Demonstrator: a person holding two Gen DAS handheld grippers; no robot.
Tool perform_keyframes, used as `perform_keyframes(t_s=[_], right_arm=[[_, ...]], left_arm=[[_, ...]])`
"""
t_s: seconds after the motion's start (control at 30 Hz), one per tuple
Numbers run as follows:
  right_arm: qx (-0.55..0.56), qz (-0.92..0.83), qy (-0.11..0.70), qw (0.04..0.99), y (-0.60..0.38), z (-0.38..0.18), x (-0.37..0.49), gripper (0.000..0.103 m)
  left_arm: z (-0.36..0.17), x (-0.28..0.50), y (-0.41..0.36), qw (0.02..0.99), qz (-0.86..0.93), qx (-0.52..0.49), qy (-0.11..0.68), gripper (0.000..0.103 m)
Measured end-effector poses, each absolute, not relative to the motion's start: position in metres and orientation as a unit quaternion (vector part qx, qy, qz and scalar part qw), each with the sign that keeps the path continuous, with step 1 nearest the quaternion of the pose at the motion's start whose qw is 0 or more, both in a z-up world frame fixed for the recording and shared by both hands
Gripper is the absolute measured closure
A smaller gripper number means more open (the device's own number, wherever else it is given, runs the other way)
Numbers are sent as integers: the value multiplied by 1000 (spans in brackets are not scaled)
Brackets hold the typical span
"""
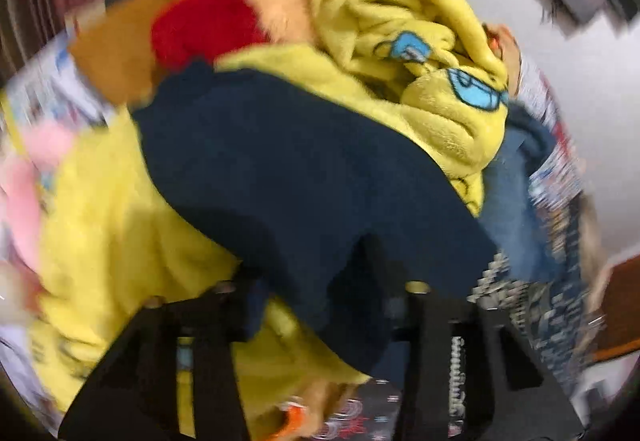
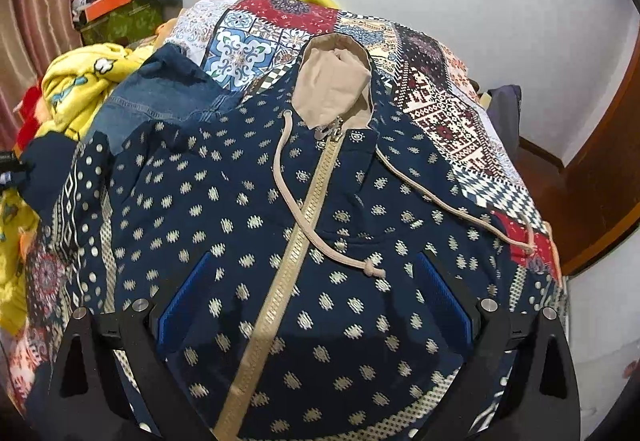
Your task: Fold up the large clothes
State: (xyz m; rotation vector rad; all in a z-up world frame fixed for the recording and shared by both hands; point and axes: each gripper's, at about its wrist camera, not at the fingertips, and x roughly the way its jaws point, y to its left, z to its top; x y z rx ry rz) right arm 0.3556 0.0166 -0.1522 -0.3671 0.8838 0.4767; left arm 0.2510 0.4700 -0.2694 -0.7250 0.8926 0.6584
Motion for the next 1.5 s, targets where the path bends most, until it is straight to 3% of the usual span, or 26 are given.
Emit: perform_keyframes(t_s=[0.1, 0.6, 0.77, 1.0, 1.5], right_arm=[[-181, 241, 426, 853, 12, -149, 351, 5], [-172, 236, 405, 866, -39, -109, 335, 5], [-170, 228, 391, 875, -60, -99, 331, 5], [-129, 219, 390, 885, -103, -93, 332, 5], [-131, 183, 426, 876, -157, -118, 331, 5]], left_arm=[[-245, 259, 455, 802, 340, -255, 420, 97], [-54, 298, 323, 928, 182, -190, 263, 101], [-26, 329, 252, 943, 95, -187, 258, 101], [-58, 370, 155, 934, 10, -153, 322, 101], [-199, 405, 3, 863, -104, -93, 486, 100]])
